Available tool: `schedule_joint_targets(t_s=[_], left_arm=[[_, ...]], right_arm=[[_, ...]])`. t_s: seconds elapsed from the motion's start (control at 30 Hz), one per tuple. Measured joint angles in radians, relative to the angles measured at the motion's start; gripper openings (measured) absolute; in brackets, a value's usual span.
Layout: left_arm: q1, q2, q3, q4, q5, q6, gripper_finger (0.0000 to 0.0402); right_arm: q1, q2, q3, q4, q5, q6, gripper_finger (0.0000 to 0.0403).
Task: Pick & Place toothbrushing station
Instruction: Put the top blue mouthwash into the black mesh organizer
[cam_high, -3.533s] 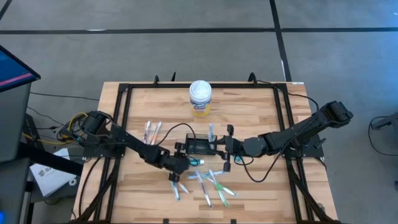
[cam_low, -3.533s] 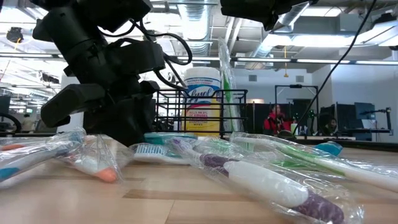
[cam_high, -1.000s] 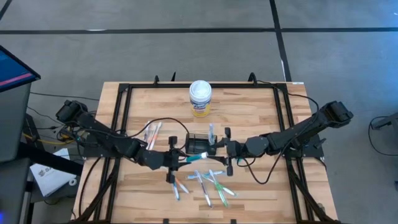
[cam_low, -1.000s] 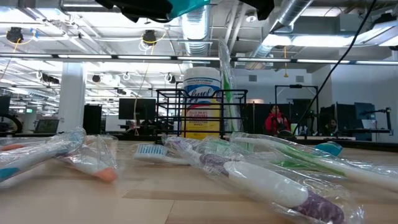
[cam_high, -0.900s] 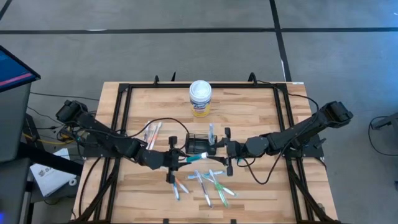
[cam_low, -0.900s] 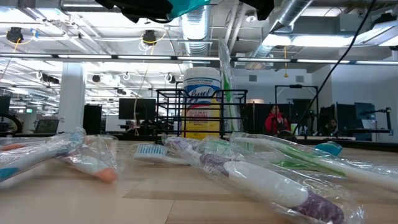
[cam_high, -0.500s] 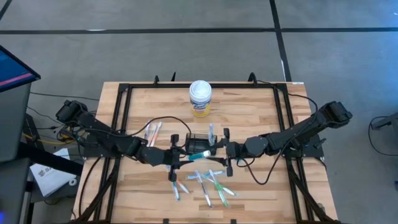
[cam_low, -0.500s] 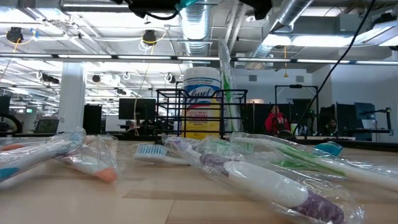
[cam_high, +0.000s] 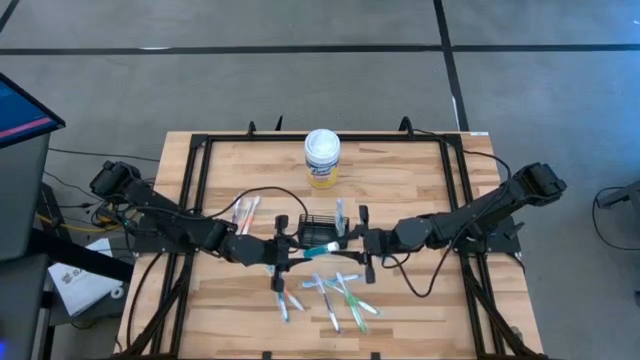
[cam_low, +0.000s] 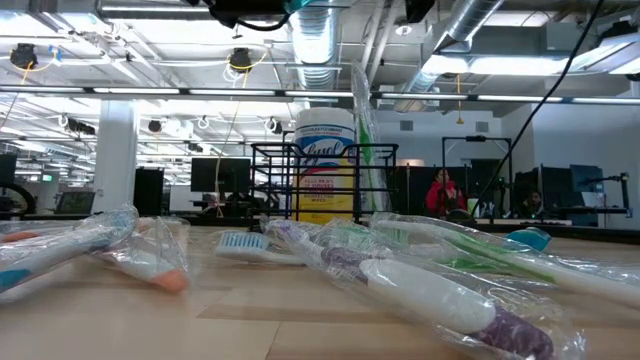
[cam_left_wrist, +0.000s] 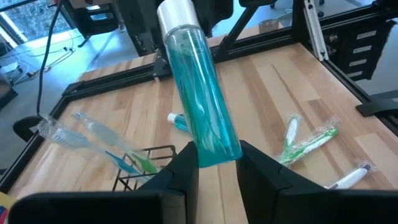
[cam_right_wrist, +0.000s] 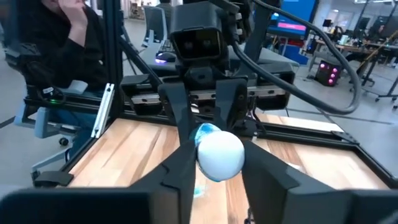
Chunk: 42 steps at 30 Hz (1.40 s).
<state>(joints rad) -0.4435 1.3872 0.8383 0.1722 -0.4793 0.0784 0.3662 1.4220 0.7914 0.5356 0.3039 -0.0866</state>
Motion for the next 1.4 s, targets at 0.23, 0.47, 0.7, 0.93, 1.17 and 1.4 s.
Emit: schedule_joint_targets(t_s=[0.23,0.47,0.7,0.93,1.17,1.4], left_arm=[[0.0,0.0,-0.001,0.002,0.002,0.0,0.0078],[0.0,0.0,-0.001,0.003,0.002,-0.005,0.0086],[0.0,0.0,-0.001,0.003,0.002,-0.006,0.0089],[-0.001,0.0,-0.001,0.0,-0.026,-0.005,0.0096],[-0.001,-0.004,-0.001,-0.032,-0.04,-0.008,0.0124],[0.0,-0.004,-0.001,-0.038,-0.055,-0.008,0.0141]], right_arm=[[-0.001,0.0,0.0,0.005,-0.058,-0.023,0.0082],[-0.001,0.0,0.0,0.009,-0.067,-0.03,0.0082],[0.0,0.0,0.0,0.009,-0.069,-0.029,0.0082],[-0.001,0.0,0.0,0.01,-0.069,-0.029,0.0082],[-0.001,-0.001,0.0,0.013,-0.072,-0.028,0.0082],[-0.002,-0.011,0.0,0.001,-0.052,-0.023,0.0082]])
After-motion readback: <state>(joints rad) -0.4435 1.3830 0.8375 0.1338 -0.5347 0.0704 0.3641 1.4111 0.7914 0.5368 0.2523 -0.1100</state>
